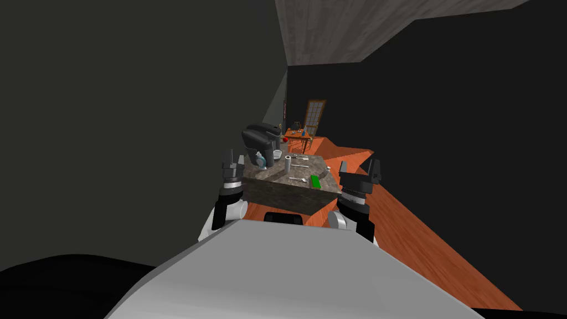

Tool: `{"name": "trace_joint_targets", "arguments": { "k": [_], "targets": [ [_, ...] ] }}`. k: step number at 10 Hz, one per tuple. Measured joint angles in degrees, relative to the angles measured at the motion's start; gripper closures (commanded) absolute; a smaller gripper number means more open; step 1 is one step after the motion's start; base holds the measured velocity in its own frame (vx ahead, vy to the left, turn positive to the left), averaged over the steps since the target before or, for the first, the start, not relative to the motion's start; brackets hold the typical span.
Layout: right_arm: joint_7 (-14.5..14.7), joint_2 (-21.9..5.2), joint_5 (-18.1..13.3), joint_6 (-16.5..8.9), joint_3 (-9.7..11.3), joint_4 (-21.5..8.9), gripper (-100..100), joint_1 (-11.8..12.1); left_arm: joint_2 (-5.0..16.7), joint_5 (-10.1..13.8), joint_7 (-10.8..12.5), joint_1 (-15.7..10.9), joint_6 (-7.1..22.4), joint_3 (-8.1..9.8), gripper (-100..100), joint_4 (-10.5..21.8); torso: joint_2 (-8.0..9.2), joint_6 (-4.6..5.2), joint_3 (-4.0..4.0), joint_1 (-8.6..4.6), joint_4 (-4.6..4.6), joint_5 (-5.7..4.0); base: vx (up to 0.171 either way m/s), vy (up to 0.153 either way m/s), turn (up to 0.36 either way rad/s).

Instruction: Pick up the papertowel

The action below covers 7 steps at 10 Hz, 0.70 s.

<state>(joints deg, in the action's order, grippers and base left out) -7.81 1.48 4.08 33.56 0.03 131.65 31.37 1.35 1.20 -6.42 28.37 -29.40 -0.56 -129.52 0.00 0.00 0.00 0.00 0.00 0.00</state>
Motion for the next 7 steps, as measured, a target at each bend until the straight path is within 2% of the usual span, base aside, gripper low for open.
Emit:
{"name": "trace_joint_targets", "arguments": {
  "k": [3, 7],
  "targets": [
    [0.0, 0.0, 0.0, 0.0, 0.0, 0.0, 0, 0.0, 3.3, -0.6, -1.4, -1.4, 0.6, -0.93, -100, 1.6, 0.15, 0.01, 0.09, 0.12, 0.03, 0.03, -0.046, 0.027, -0.12],
    [0.0, 0.0, 0.0, 0.0, 0.0, 0.0, 0, 0.0, 6.8, -2.9, -4.8, -5.2, 2.4, -1.77, -100, 6.8, 0.15, 0.02, 0.09, -0.04, 0.03, -0.01, -0.045, -0.008, -0.119]
  ]
}}
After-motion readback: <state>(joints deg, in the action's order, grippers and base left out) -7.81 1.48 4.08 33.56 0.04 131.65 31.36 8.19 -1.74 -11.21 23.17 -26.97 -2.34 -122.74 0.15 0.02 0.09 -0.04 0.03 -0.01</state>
